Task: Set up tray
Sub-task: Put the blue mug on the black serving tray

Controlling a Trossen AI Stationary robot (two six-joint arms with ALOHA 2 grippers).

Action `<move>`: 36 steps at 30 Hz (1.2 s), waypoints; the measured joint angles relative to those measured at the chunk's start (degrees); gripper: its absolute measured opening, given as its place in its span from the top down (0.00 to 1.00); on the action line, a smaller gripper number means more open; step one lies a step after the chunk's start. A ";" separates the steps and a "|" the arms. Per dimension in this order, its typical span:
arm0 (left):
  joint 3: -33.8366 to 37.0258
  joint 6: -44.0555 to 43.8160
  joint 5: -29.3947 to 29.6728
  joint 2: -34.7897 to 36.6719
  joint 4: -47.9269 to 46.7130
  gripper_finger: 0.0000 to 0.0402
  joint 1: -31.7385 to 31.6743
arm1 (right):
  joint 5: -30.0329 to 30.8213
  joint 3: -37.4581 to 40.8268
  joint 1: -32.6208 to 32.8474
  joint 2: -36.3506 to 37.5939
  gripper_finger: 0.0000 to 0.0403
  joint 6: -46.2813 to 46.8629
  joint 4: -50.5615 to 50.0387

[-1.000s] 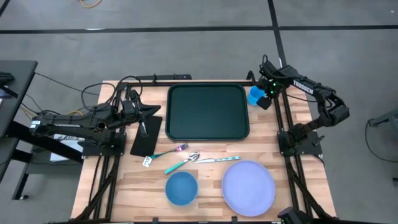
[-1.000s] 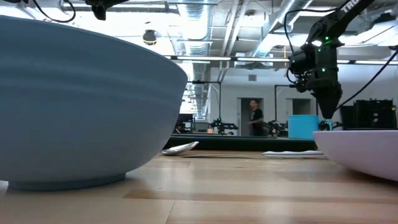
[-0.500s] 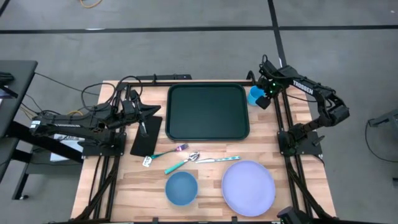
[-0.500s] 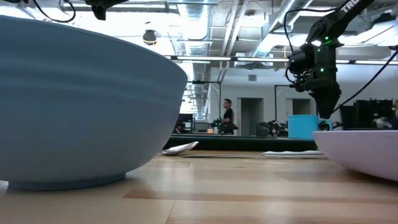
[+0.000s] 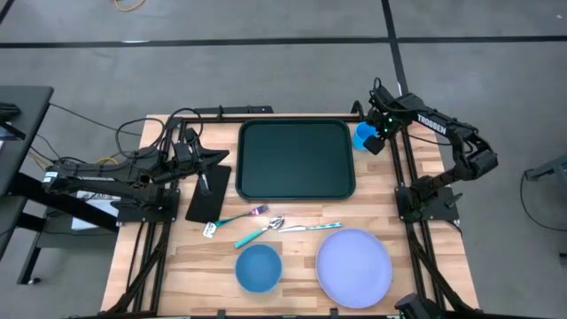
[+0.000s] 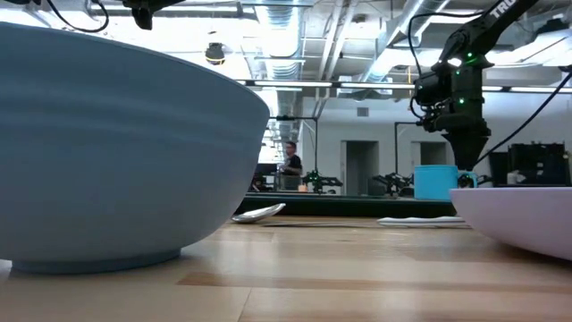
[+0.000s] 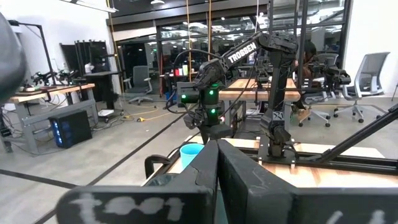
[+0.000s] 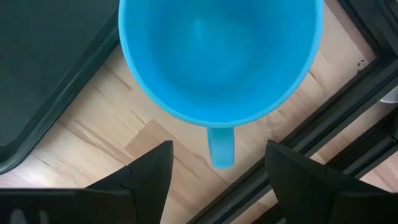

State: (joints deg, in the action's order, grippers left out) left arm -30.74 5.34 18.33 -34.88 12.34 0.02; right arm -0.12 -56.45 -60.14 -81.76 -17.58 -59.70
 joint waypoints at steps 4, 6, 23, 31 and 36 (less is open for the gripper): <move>0.00 0.00 0.01 -0.01 0.00 1.00 0.00 | 0.02 0.00 0.00 -0.04 0.39 -0.24 -0.17; 0.00 0.00 0.02 0.00 0.02 1.00 -0.01 | 0.02 0.00 0.00 -0.04 0.39 -0.28 -0.17; 0.00 0.00 0.02 -0.01 0.02 1.00 0.01 | 0.09 4.42 0.00 -0.11 0.39 -4.83 3.28; 0.00 0.00 0.00 -0.01 0.02 1.00 0.00 | 0.00 4.42 0.00 -0.11 0.39 -4.90 3.41; 0.00 0.00 0.02 0.00 0.02 1.00 0.00 | 0.00 4.40 0.00 -0.11 0.39 -3.54 4.22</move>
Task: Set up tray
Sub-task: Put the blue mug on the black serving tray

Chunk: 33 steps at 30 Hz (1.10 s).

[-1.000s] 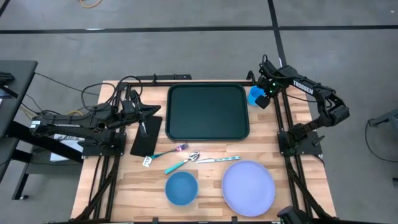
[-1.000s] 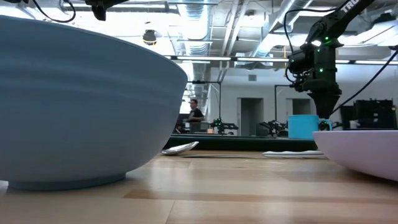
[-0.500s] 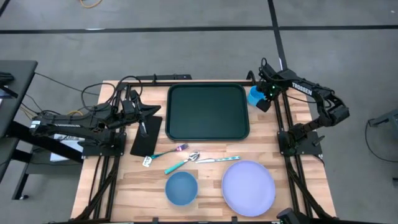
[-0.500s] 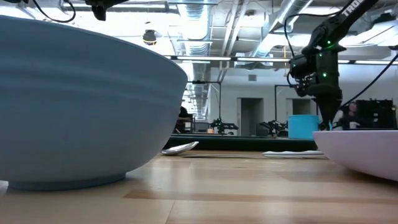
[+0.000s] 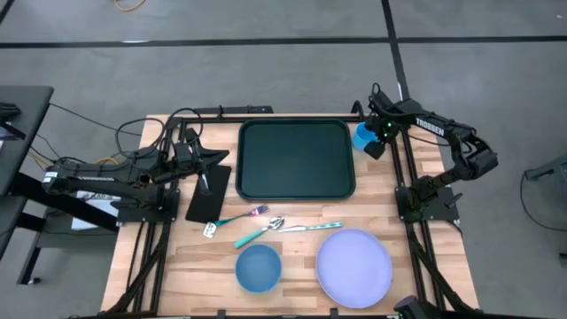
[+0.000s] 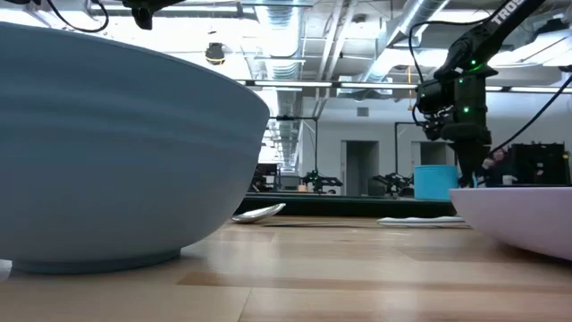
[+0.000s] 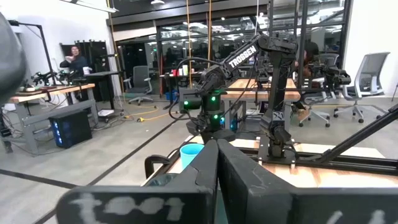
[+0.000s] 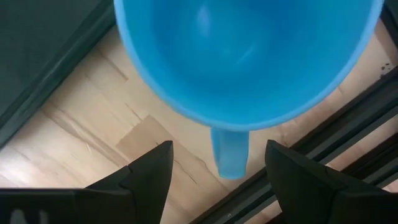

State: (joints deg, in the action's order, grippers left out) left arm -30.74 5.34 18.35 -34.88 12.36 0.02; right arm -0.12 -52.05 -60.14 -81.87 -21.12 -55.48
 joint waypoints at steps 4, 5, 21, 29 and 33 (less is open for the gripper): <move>0.00 0.00 -0.02 -0.02 0.00 1.00 0.01 | -0.02 -0.01 0.00 0.00 0.39 0.08 -0.02; 0.00 0.00 0.00 -0.01 0.01 1.00 0.00 | -0.02 -0.01 0.00 0.00 0.39 0.08 -0.04; 0.00 0.00 0.00 -0.01 0.02 1.00 0.01 | 0.10 -0.01 0.00 0.00 0.56 -0.54 3.11; 0.00 0.00 0.00 0.00 0.02 1.00 -0.01 | 0.60 -0.01 0.00 0.00 0.68 -1.91 4.21; 0.00 0.00 0.00 -0.01 0.01 1.00 0.00 | 0.61 -0.01 0.00 0.00 0.71 -2.64 4.17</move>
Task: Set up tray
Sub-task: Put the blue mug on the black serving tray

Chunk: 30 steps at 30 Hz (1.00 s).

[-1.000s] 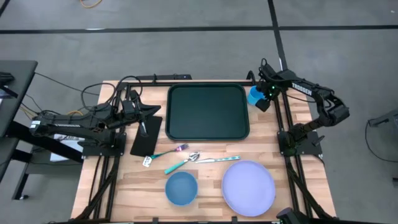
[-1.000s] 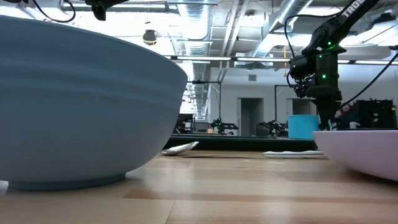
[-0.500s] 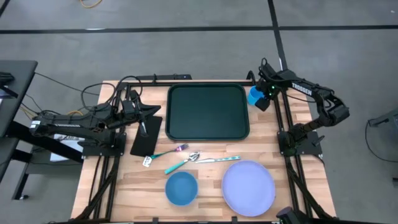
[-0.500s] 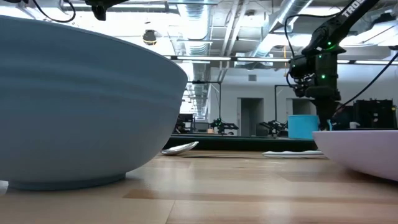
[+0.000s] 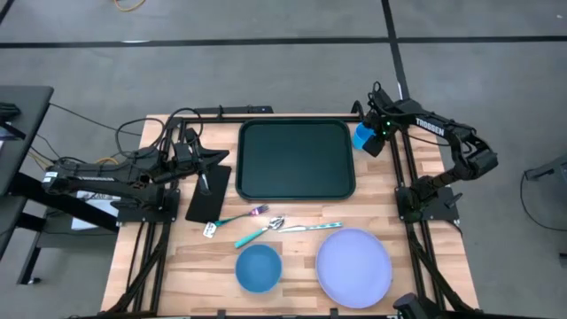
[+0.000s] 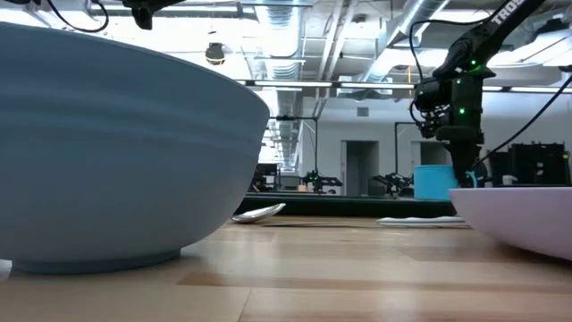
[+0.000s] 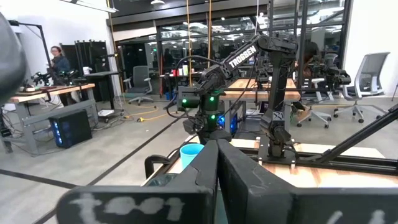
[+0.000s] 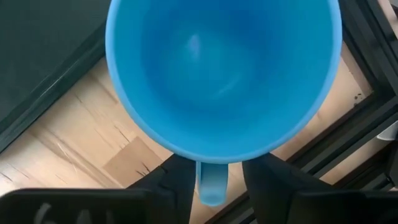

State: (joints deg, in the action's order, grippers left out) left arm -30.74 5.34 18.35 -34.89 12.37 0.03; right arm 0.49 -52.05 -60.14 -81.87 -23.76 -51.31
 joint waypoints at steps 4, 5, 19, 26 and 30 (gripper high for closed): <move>0.00 0.00 0.00 0.00 0.01 1.00 0.01 | 0.02 0.00 0.00 0.02 0.72 -0.25 0.00; 0.00 0.00 0.00 0.00 -0.01 1.00 0.01 | 0.01 0.00 0.00 0.00 0.72 -0.25 0.00; 0.00 0.01 0.00 0.00 0.00 1.00 0.00 | -0.09 0.00 0.00 0.00 0.80 -0.25 0.00; 0.00 0.01 0.00 0.00 0.00 1.00 0.00 | -0.17 -0.07 0.00 0.02 0.90 -0.25 0.00; 0.00 0.02 0.00 0.01 0.00 1.00 0.00 | -0.17 -0.07 0.00 0.02 0.90 -0.25 0.00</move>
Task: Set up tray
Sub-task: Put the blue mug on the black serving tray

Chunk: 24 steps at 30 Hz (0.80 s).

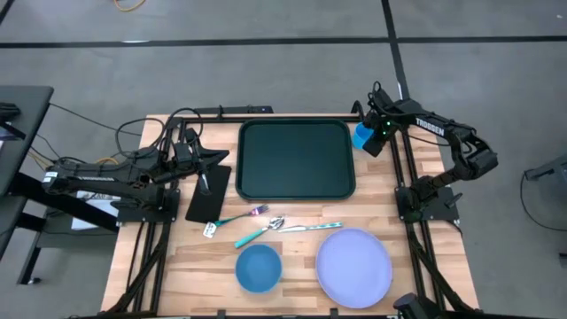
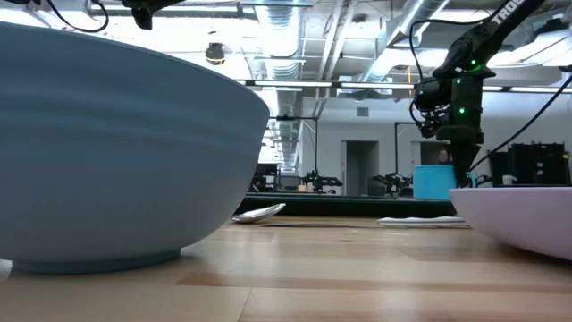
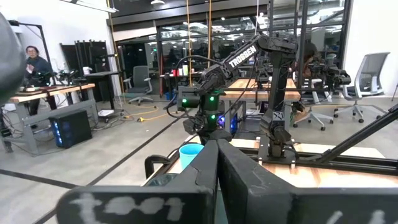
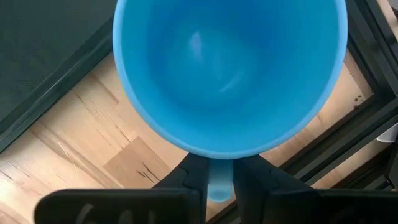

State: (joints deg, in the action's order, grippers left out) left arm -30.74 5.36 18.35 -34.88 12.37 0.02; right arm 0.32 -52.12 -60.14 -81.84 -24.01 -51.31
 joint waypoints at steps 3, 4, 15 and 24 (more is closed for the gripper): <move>0.00 0.00 0.00 -0.01 -0.01 1.00 0.01 | 0.12 0.02 0.00 0.00 0.88 0.02 0.00; 0.00 0.00 0.00 0.01 0.01 1.00 0.01 | 0.13 0.00 0.00 0.00 0.87 0.02 0.00; 0.00 0.00 0.00 0.01 -0.01 1.00 0.01 | 0.20 -2.82 0.00 0.01 0.90 -1.38 -1.08; 0.00 0.35 0.01 0.01 -0.02 1.00 0.00 | -0.10 -12.42 0.41 0.09 0.90 -2.29 -5.63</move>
State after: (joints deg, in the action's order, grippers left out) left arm -30.74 5.72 18.36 -34.88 12.35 0.02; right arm 0.22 -64.54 -59.73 -81.76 -26.30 -56.94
